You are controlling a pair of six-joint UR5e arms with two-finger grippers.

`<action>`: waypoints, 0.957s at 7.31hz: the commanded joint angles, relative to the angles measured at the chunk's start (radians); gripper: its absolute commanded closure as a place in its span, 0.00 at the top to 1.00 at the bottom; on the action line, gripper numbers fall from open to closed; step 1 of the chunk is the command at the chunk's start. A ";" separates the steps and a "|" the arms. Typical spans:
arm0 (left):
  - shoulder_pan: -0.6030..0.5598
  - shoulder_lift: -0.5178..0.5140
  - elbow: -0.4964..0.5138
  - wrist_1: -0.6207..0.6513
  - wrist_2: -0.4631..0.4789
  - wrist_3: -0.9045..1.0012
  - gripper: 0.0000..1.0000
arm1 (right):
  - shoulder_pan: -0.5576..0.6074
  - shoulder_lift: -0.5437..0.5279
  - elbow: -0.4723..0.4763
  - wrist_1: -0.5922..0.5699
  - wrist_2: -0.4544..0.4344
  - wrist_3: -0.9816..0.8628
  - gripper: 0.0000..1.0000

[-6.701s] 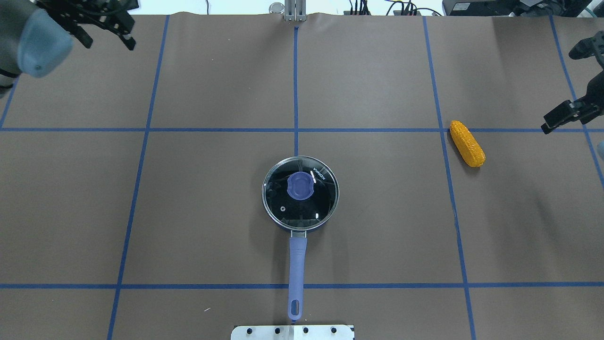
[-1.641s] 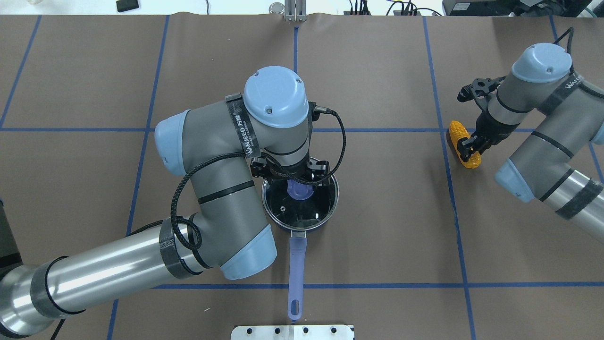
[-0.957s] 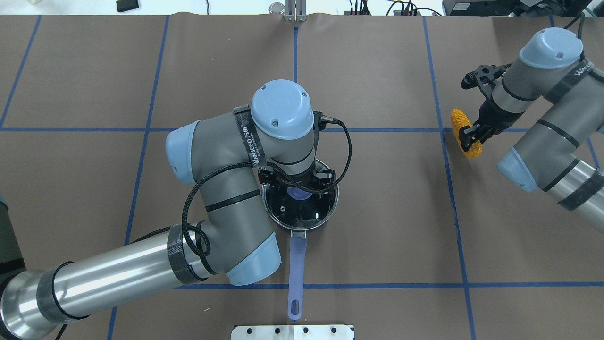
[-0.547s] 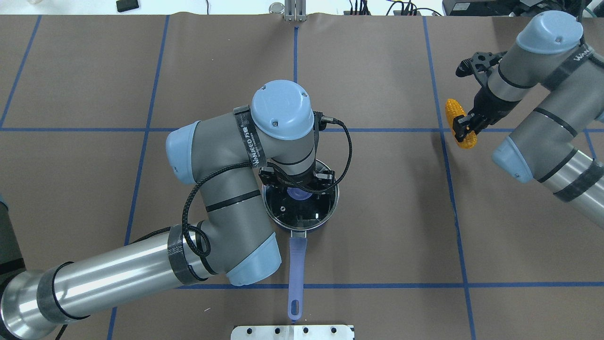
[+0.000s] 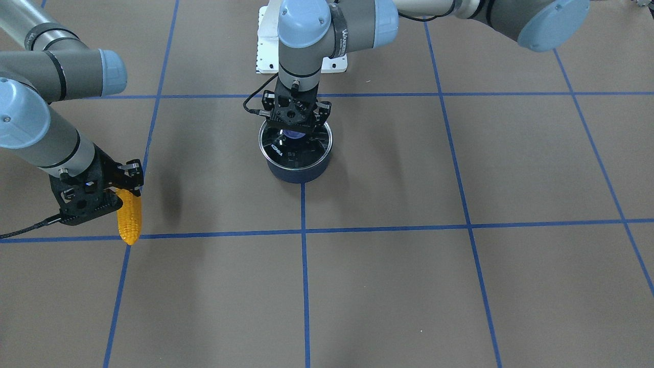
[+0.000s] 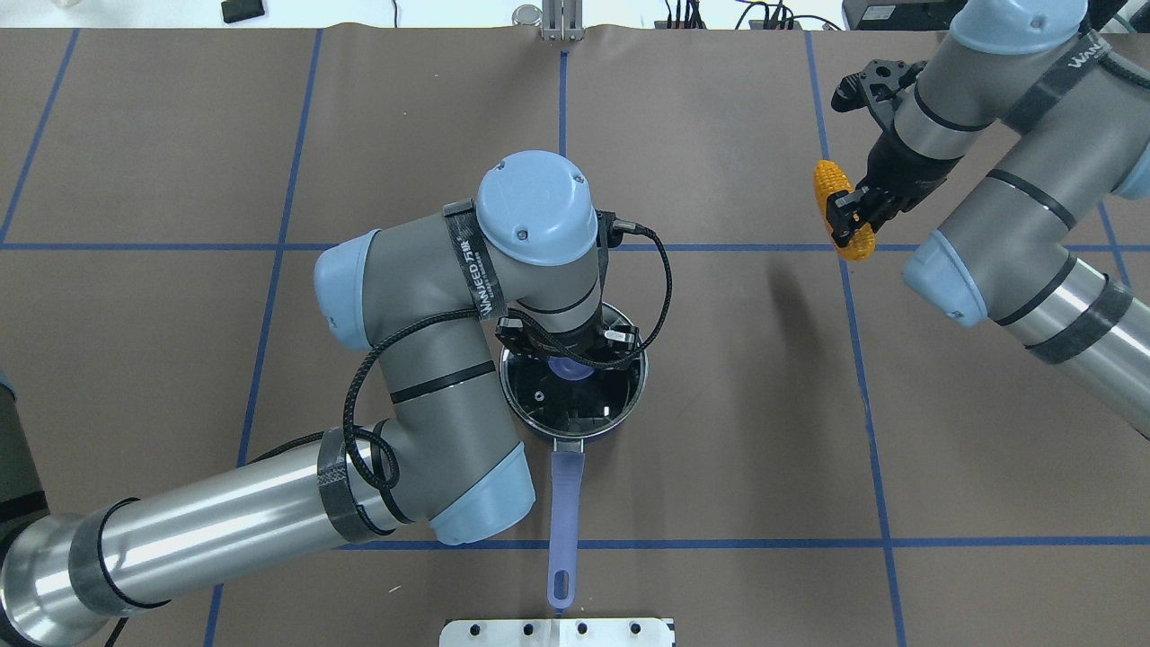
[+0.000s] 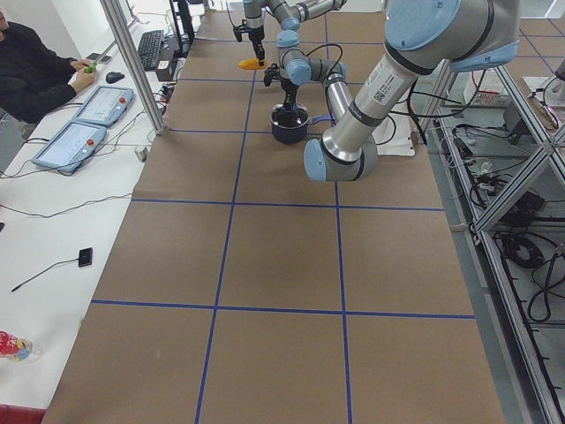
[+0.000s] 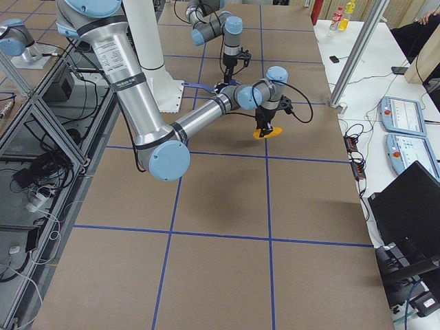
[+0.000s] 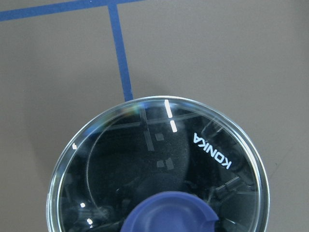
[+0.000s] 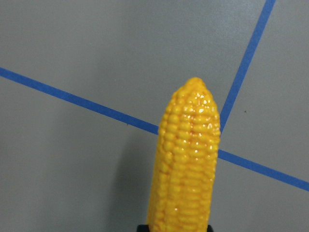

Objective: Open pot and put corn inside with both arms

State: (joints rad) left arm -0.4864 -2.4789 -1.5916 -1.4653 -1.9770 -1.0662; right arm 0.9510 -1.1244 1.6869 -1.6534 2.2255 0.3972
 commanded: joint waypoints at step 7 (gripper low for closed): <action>-0.229 0.179 -0.151 0.013 -0.133 0.201 0.57 | -0.224 0.231 0.042 0.006 -0.009 0.293 0.26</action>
State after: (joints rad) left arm -0.6642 -2.3437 -1.7295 -1.4533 -2.0788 -0.9254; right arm 0.7587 -0.9391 1.7324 -1.6487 2.2194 0.6605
